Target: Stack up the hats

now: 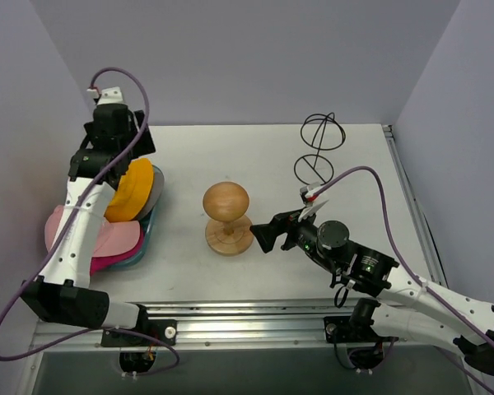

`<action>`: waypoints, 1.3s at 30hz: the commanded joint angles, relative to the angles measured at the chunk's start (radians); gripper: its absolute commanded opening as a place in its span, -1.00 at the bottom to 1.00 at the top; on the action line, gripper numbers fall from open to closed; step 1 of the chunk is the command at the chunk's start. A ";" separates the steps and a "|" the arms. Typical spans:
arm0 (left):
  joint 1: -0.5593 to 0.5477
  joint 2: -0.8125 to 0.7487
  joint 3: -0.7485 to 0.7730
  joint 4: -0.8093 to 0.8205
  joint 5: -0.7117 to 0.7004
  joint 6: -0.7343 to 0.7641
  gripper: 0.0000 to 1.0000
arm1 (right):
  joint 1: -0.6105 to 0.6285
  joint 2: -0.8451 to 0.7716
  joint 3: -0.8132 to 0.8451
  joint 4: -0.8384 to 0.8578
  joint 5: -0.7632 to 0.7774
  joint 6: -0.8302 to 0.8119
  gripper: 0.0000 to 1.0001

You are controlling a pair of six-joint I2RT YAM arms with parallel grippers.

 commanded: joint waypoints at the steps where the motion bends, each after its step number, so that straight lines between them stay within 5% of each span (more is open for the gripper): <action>1: 0.146 -0.039 -0.021 -0.004 0.126 0.000 0.82 | 0.002 -0.003 0.016 0.021 -0.011 0.005 1.00; 7: 0.385 -0.019 -0.136 0.044 0.309 -0.031 0.82 | 0.002 -0.007 0.013 0.028 -0.025 0.008 1.00; 21: 0.424 0.150 -0.190 0.118 0.306 -0.019 0.60 | 0.002 0.031 0.027 0.011 -0.031 0.003 1.00; 33: 0.424 0.105 -0.199 0.142 0.233 0.024 -0.51 | 0.002 0.043 0.028 0.015 -0.050 0.003 0.99; 39: 0.422 0.081 -0.195 0.145 0.228 0.015 -0.51 | 0.002 0.042 0.033 0.006 -0.042 0.005 0.99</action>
